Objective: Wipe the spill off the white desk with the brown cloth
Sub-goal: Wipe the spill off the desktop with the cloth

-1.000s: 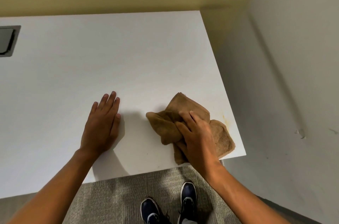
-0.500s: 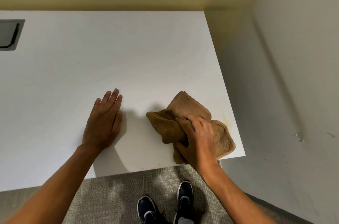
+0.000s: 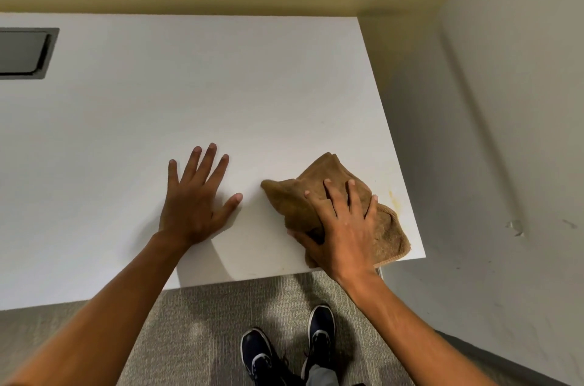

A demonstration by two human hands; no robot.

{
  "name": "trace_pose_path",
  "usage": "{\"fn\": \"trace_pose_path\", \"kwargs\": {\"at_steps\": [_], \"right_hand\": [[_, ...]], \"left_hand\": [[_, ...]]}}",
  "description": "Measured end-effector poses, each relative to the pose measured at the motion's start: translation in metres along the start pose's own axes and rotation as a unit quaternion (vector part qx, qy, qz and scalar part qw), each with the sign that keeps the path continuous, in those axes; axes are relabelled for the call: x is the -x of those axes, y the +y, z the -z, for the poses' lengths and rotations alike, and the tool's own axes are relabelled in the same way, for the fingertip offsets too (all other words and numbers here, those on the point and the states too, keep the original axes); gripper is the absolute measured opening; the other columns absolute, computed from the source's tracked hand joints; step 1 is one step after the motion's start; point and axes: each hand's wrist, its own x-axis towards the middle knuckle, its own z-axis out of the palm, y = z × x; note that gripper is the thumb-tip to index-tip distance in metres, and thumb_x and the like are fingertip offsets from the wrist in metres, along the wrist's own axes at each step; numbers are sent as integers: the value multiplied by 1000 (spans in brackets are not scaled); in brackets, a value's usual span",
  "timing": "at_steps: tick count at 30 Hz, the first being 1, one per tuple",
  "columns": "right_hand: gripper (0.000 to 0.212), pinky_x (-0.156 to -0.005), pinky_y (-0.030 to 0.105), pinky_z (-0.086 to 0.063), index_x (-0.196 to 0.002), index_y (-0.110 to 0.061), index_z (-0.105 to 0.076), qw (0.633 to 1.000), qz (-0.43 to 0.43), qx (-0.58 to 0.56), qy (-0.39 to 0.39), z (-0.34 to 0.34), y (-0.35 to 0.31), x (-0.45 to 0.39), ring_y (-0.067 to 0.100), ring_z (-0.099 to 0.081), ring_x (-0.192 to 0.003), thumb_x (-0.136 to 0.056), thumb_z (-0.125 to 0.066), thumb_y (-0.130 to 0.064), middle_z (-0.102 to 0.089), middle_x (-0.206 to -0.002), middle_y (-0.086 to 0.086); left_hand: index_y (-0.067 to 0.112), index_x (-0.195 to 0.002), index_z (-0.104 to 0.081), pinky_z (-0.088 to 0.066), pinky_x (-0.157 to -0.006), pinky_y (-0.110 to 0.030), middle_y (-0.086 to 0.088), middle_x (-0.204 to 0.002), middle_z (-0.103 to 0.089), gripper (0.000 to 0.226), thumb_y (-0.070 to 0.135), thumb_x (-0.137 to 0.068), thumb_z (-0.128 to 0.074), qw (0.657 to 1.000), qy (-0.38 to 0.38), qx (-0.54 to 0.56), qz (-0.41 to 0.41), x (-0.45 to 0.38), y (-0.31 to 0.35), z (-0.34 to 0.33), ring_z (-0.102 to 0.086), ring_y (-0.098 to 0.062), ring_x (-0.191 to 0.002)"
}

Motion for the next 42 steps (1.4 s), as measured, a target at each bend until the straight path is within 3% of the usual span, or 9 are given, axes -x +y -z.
{"fn": "trace_pose_path", "kwargs": {"at_steps": [7, 11, 17, 21, 25, 28, 31, 37, 42], "right_hand": [[62, -109, 69, -26, -141, -32, -41, 999, 7, 46, 15, -12, 5, -14, 40, -33, -145, -87, -62, -53, -40, -157, 5], [64, -109, 62, -30, -142, -27, -47, 998, 6, 38, 43, -11, 5, -26, 32, -40, -142, -91, -36, -64, -47, -151, 1], [61, -99, 44, -33, -132, -27, -59, 995, -20, -23, 99, -10, -3, -35, 21, -51, -128, -92, -35, -67, -61, -135, -8], [74, -94, 42, -34, -126, -30, -62, 997, -25, -53, 57, -8, -37, -18, 23, -54, -116, -92, -16, -76, -65, -128, -10], [37, -77, 35, -42, -107, -36, -65, 986, 26, -134, 93, -19, -91, 20, 18, -63, -83, -97, -42, -64, -73, -102, -9], [22, -89, 39, -39, -90, -29, -71, 984, 70, -119, 110, -50, -134, 47, 20, -62, -98, -89, -66, -51, -72, -114, -10], [19, -95, 43, -41, -88, -30, -71, 980, 128, -91, 121, -58, -150, 52, 22, -62, -103, -90, -60, -46, -71, -117, -8], [23, -79, 40, -42, -82, -26, -66, 978, 183, -44, 88, -37, -91, 38, 25, -61, -95, -82, -62, -49, -71, -114, -6], [35, -74, 35, -45, -123, -38, -57, 994, -33, 75, 67, -14, 39, 18, 29, -56, -102, -88, -50, -33, -61, -128, -2]], "left_hand": [[25, -155, -30, -20, -112, -67, -11, -166, -16, 79, 73, -92, -27, 1000, -15, -17, 2, 1, 2, -1, -18, -34, -152], [25, -154, -33, -20, -112, -66, -11, -165, -17, 76, 71, -94, -26, 1000, -5, -10, -1, 2, 0, -4, -20, -34, -152], [31, -157, -21, -10, -116, -66, -4, -168, -7, 71, 67, -96, -24, 999, 9, 29, 9, 3, 0, -8, -8, -28, -154], [31, -157, -20, -9, -116, -65, -4, -168, -8, 63, 57, -100, -20, 999, 1, 32, 7, 1, -1, -11, -8, -30, -154], [31, -157, -22, -10, -118, -61, 0, -167, -9, 59, 47, -101, -11, 998, -18, 57, 7, -3, -5, -8, -8, -28, -154], [29, -156, -23, -6, -122, -50, 5, -167, -9, 60, 45, -99, -10, 994, -24, 103, -15, -1, -19, -6, -6, -22, -155], [26, -157, -24, -4, -124, -41, 4, -167, -9, 60, 44, -100, -16, 993, -11, 108, -37, 11, -32, -4, -4, -17, -154], [27, -156, -24, -5, -123, -39, 4, -167, -8, 60, 44, -99, -19, 994, -13, 103, -20, 18, -32, -4, -5, -17, -154], [26, -156, -25, -5, -124, -39, 6, -166, -7, 60, 43, -99, -21, 993, -11, 116, -8, 18, -31, -5, -3, -13, -154]]}}
